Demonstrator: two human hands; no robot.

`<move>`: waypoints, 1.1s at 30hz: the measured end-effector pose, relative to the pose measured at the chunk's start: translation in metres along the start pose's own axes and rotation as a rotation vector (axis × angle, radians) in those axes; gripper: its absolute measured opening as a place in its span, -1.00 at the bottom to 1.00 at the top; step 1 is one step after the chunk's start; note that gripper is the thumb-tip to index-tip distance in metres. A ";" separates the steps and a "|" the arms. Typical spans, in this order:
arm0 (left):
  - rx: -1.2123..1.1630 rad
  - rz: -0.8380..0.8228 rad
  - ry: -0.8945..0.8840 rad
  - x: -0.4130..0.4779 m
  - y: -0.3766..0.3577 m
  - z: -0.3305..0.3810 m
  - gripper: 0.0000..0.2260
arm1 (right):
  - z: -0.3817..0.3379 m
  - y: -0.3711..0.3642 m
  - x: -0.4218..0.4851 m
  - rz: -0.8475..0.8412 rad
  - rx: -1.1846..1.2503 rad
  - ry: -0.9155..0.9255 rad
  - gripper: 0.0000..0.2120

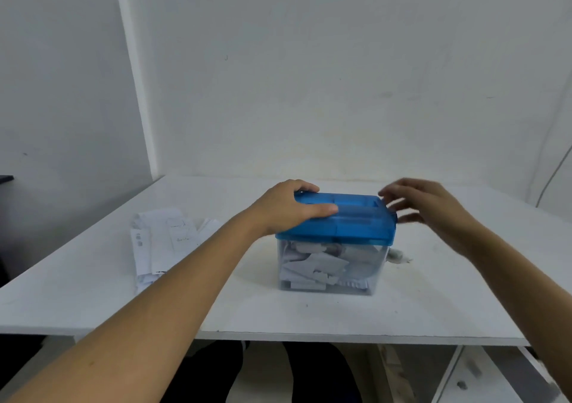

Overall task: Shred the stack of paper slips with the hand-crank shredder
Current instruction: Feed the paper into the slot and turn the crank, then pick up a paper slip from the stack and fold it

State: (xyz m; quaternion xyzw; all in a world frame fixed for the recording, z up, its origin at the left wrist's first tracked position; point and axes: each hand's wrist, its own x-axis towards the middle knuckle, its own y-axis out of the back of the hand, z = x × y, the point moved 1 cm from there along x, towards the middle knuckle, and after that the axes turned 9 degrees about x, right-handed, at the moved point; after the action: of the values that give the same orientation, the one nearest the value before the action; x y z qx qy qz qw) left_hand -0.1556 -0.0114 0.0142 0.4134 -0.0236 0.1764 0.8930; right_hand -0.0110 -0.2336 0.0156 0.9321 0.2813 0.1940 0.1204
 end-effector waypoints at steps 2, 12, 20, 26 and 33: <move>-0.103 -0.052 0.010 0.000 0.007 0.000 -0.49 | -0.020 -0.004 0.006 -0.022 -0.063 0.043 -0.80; -0.214 0.421 0.223 -0.038 0.077 -0.082 -0.74 | -0.111 -0.103 0.002 -0.221 -0.356 0.359 -0.89; 0.008 0.606 0.525 -0.084 0.094 -0.187 -0.91 | -0.104 -0.229 -0.014 -0.496 -0.338 0.308 -0.81; 0.290 0.540 0.604 -0.095 0.070 -0.218 -0.67 | -0.034 -0.296 0.005 -0.485 -0.410 -0.081 -0.45; 0.446 0.476 0.680 -0.095 0.061 -0.208 -0.59 | -0.001 -0.331 0.004 -0.300 -0.544 -0.052 -0.38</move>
State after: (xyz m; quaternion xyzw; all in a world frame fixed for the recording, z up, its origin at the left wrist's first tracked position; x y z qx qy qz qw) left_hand -0.2861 0.1521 -0.0961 0.4970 0.2144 0.5025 0.6742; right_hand -0.1660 0.0377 -0.0924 0.8185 0.3502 0.2183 0.3997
